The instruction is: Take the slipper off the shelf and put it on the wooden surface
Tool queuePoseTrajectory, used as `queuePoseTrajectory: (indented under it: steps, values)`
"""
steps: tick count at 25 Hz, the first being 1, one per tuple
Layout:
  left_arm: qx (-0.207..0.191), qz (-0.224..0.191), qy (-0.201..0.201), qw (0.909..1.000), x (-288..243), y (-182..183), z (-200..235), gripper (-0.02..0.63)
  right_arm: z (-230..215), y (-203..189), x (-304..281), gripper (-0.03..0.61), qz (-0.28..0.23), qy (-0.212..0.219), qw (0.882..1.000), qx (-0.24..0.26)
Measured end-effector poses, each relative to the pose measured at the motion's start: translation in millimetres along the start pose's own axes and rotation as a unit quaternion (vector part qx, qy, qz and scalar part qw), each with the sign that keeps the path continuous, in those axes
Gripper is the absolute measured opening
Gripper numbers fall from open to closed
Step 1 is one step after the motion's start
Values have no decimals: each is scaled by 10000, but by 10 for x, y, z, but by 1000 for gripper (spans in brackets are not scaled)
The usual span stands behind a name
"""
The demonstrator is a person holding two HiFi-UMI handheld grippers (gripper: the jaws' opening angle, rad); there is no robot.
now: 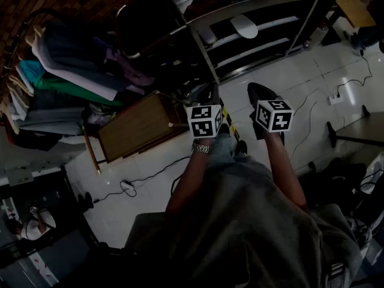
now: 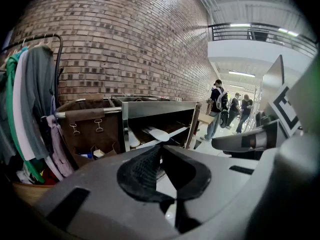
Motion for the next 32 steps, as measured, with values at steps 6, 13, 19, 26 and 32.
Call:
queuePoseTrajectory:
  steps: [6,13,19,26,32]
  values:
    - [52,-174,-174,9997,-432,322,514,12,34,324,-603,2,39,-146,9999,78]
    - [-149,-288,-516,9981,-797,758,931,12,-49,723,-1419,2,-102,-300,9994,-166]
    - [-21,-30,-714,9974,-1130,732,1064,12,-534,855,-2109,2,-144,-481,9966,-660]
    - [27,66,-668,9977,-1489,850,1158,12,-1620,528,-3280,159,200,-513,9675,-2468]
    - [206,227,-599,9977,-1625,738,1174,12,-2230,179,-3803,294,-178,-427,8834,-4663]
Point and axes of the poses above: the fingertips, and each gripper's own axes: x backward along the fingers, z to its left, y out of its top, the point moved 7 cm from there along x, backward along the fingers, and after that the axes turned 13 degrees about -y, right-handed, at the moved point
